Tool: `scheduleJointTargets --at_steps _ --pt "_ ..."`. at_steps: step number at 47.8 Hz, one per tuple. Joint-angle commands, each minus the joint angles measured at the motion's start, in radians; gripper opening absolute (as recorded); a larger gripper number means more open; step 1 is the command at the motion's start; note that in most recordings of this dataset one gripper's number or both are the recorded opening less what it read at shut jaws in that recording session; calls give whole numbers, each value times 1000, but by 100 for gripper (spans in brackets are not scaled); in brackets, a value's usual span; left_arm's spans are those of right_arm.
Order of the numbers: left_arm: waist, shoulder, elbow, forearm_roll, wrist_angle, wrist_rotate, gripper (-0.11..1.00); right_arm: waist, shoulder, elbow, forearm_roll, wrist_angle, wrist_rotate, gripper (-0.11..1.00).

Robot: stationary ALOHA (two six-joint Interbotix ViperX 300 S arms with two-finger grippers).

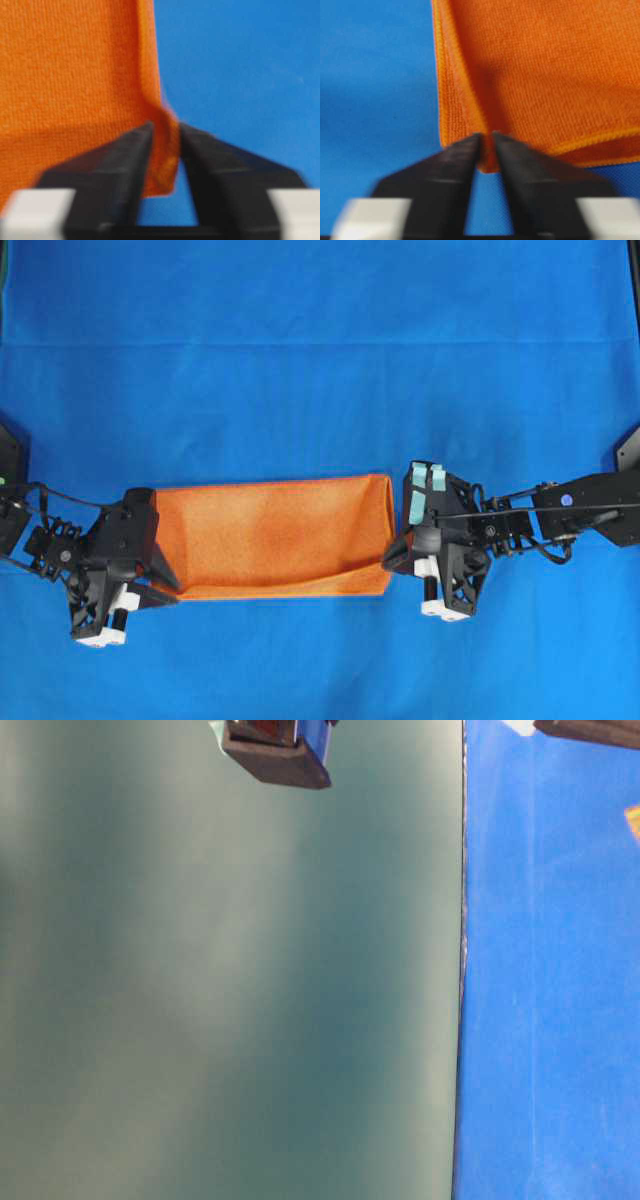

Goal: Fold the orange towel.
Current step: 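Lift the far edge and fold it toward the near edge, then open both grippers to release the folded edge, then grasp the folded towel's left and right ends with both grippers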

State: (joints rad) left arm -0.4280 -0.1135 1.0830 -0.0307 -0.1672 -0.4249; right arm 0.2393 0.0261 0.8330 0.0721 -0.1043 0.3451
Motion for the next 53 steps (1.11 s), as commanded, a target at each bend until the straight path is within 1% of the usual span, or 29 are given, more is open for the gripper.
scheduleJointTargets --at_steps 1,4,6,8,9,13,16,20,24,29,32,38,45,53 --pt "3 -17 -6 0 2 0 35 5 -11 -21 3 -2 0 41" --pt "3 -26 -6 0 8 3 54 5 -15 -20 2 0 -2 58" --pt "3 -37 -8 0 20 9 67 5 -23 -20 0 3 -9 65" --pt "5 -52 -11 2 34 15 75 3 -37 -21 0 9 -17 67" --pt "6 -61 -12 2 46 17 76 2 -44 -21 -3 12 -20 65" --pt "37 -114 -14 3 109 32 71 -9 -89 -21 -18 32 -26 61" --pt "67 -152 -9 2 149 46 68 -26 -123 -21 -41 44 -34 62" --pt "117 -209 3 5 192 72 67 -57 -156 -18 -67 54 -40 62" --pt "169 -244 18 5 193 107 67 -112 -176 -12 -81 60 -43 62" --pt "236 -264 37 5 186 143 67 -175 -172 -11 -84 72 -43 62" --pt "262 -267 41 5 184 163 67 -202 -169 -9 -87 83 -44 62" --pt "285 -256 41 5 183 173 67 -233 -149 -11 -89 87 -44 62" --pt "313 -222 49 5 170 173 67 -236 -92 -18 -87 86 -43 62" --pt "328 -140 71 3 106 172 67 -236 -14 -25 -83 72 -34 62"
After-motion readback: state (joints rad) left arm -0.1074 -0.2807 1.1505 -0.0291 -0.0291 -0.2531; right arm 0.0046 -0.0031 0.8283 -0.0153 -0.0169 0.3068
